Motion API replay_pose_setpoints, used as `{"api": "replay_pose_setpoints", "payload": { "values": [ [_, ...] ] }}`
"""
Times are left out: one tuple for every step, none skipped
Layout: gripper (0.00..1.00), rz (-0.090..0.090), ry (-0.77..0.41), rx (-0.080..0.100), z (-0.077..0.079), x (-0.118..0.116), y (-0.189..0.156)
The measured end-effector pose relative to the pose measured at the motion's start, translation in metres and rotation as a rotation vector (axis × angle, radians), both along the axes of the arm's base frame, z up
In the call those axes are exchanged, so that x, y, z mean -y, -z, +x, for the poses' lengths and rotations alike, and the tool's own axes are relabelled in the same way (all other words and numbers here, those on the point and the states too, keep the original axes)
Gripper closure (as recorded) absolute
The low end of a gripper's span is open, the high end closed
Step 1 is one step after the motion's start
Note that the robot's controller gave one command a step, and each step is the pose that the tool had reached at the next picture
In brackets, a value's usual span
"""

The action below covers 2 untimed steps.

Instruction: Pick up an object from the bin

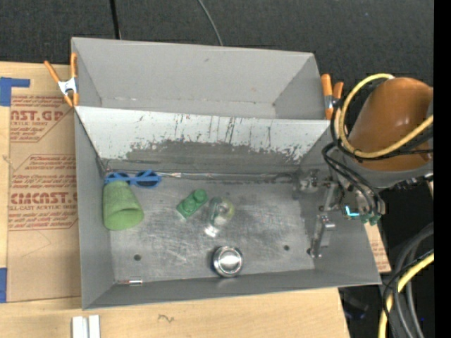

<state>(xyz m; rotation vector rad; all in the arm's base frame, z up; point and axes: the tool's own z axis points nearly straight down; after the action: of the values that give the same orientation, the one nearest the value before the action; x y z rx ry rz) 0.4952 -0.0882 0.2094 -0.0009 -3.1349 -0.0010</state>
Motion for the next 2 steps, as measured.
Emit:
{"api": "replay_pose_setpoints", "payload": {
  "values": [
    [0.00, 0.001, 0.016, 0.014, 0.037, -0.060, 0.142],
    [0.00, -0.001, -0.171, 0.026, -0.004, -0.144, 0.136]
  ]
}}
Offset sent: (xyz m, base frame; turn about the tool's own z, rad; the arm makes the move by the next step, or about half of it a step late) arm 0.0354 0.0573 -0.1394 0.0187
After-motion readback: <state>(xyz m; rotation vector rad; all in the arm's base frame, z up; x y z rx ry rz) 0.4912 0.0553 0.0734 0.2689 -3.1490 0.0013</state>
